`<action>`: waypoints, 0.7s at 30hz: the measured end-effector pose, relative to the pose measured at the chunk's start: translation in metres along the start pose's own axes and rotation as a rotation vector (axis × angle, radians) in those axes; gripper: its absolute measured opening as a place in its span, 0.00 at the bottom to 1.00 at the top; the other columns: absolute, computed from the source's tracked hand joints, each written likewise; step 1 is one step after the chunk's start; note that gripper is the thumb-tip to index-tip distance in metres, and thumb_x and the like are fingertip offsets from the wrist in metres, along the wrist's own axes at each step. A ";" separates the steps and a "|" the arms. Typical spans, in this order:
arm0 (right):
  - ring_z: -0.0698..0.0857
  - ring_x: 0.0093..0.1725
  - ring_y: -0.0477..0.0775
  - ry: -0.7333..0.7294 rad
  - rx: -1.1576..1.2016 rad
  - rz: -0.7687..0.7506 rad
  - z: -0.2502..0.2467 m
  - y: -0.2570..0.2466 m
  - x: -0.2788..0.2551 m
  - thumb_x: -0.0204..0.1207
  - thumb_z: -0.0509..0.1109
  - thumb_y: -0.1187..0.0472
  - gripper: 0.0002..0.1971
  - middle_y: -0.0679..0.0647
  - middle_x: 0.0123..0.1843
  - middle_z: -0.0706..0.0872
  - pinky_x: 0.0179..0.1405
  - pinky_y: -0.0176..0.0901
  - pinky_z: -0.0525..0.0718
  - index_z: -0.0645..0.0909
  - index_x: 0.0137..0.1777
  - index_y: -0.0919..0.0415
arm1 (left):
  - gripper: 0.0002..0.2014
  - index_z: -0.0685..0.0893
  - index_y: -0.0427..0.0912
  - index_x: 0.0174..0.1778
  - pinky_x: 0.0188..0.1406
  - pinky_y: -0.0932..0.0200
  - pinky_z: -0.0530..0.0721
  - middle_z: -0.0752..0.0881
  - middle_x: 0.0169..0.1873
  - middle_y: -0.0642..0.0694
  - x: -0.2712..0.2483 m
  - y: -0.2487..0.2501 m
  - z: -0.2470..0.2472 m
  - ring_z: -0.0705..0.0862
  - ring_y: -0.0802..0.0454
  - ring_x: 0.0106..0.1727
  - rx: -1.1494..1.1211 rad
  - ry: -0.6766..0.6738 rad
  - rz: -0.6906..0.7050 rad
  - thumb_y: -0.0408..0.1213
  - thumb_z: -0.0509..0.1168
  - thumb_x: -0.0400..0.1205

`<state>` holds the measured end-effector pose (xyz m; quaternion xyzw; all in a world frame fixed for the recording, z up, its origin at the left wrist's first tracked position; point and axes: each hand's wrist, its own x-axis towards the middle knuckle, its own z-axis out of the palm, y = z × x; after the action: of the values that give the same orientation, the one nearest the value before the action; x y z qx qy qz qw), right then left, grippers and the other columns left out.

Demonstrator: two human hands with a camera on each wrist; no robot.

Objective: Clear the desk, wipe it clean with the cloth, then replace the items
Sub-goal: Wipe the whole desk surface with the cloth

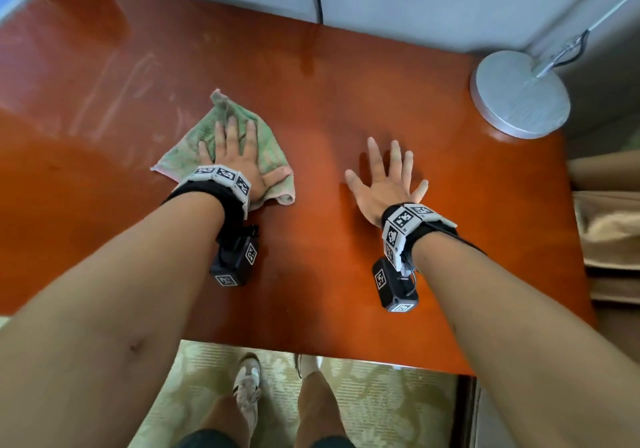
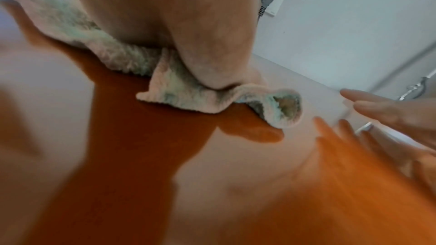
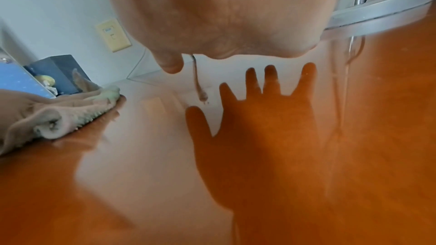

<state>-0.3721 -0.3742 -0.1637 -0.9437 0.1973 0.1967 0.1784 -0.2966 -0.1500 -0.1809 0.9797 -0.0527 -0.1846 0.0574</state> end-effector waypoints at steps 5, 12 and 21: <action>0.28 0.83 0.51 -0.004 -0.009 0.038 0.020 -0.006 -0.030 0.80 0.47 0.32 0.34 0.44 0.86 0.30 0.78 0.71 0.33 0.37 0.82 0.31 | 0.53 0.31 0.48 0.83 0.79 0.33 0.39 0.30 0.82 0.44 -0.029 0.008 0.007 0.31 0.41 0.82 0.038 -0.039 0.056 0.78 0.44 0.72; 0.30 0.84 0.51 0.071 -0.055 0.144 0.046 0.014 -0.072 0.82 0.47 0.34 0.33 0.43 0.85 0.30 0.79 0.68 0.35 0.38 0.83 0.32 | 0.53 0.30 0.50 0.82 0.79 0.32 0.38 0.28 0.81 0.45 -0.058 0.041 0.024 0.30 0.42 0.82 0.151 -0.091 0.218 0.79 0.42 0.70; 0.27 0.82 0.48 0.006 -0.058 0.173 0.052 0.031 -0.082 0.77 0.43 0.27 0.34 0.39 0.83 0.26 0.78 0.65 0.30 0.35 0.81 0.28 | 0.52 0.30 0.54 0.82 0.79 0.37 0.34 0.27 0.81 0.49 -0.087 0.048 0.034 0.28 0.46 0.82 0.164 -0.162 0.428 0.79 0.46 0.70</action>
<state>-0.4712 -0.3547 -0.1800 -0.9286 0.2727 0.2141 0.1325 -0.3935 -0.1897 -0.1754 0.9296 -0.2785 -0.2412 0.0111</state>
